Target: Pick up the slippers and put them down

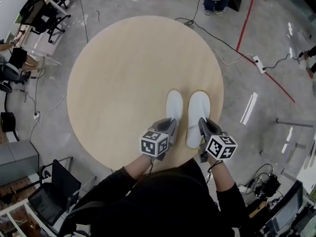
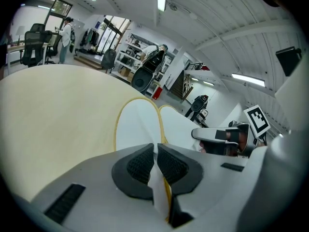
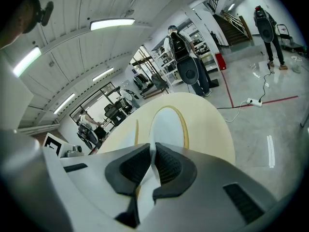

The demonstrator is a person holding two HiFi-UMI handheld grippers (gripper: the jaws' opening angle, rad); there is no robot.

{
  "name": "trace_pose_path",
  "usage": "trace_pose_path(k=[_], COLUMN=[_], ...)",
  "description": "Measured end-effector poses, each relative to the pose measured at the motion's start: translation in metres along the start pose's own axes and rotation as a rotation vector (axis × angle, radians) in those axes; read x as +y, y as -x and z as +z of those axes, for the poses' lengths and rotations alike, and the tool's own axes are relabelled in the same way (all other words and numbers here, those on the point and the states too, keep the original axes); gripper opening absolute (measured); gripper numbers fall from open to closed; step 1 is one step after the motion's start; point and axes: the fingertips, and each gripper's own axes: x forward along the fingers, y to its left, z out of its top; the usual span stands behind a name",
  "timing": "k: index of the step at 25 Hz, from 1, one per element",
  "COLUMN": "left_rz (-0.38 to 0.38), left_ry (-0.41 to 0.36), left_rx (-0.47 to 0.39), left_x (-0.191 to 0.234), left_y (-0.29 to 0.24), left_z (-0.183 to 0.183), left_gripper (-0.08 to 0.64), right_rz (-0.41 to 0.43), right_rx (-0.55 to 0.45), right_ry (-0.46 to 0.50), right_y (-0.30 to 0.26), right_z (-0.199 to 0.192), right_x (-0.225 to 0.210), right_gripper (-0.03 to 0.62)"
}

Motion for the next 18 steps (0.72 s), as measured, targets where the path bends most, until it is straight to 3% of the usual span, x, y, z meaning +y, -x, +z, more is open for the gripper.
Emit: trace_pose_path(k=[18], left_rz=[-0.013], left_ry=[0.025], left_rx=[0.077], left_x=[0.015], left_y=[-0.068], left_z=[0.000], left_gripper=[0.035], right_rz=[-0.038], right_rx=[0.038], right_ry=[-0.058], right_y=[-0.039], right_z=[0.000], right_x=[-0.052], right_gripper=[0.032])
